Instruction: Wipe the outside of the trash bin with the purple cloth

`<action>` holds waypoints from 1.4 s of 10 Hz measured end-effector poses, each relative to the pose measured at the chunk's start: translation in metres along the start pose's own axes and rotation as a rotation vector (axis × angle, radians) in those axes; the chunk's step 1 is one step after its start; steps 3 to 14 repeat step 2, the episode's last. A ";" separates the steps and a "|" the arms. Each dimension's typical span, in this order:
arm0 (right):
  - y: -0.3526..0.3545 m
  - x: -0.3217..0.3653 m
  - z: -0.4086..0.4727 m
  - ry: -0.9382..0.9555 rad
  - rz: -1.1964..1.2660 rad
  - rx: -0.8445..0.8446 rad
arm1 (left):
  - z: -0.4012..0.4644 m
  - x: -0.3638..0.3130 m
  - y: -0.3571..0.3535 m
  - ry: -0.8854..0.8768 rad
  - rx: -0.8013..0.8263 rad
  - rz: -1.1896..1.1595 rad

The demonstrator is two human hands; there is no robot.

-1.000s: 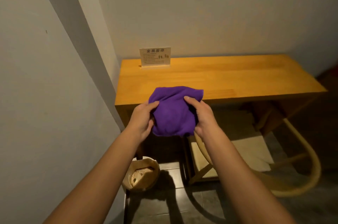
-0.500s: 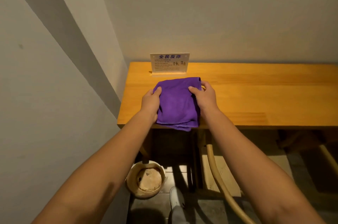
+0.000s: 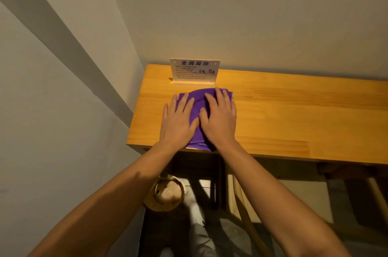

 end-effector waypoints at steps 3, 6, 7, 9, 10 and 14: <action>0.037 0.012 0.007 0.021 -0.005 0.007 | 0.006 0.005 0.049 0.003 -0.094 -0.045; 0.037 0.012 0.007 0.021 -0.005 0.007 | 0.006 0.005 0.049 0.003 -0.094 -0.045; 0.037 0.012 0.007 0.021 -0.005 0.007 | 0.006 0.005 0.049 0.003 -0.094 -0.045; 0.037 0.012 0.007 0.021 -0.005 0.007 | 0.006 0.005 0.049 0.003 -0.094 -0.045; 0.037 0.012 0.007 0.021 -0.005 0.007 | 0.006 0.005 0.049 0.003 -0.094 -0.045; 0.037 0.012 0.007 0.021 -0.005 0.007 | 0.006 0.005 0.049 0.003 -0.094 -0.045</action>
Point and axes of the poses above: each hand's wrist, its own z-axis towards the middle knuckle, its own y-axis out of the back of the hand, x = y × z, the point moved 1 cm from there along z, towards the middle knuckle, and after that the axes turned 1 degree about z, right-handed, at the moved point
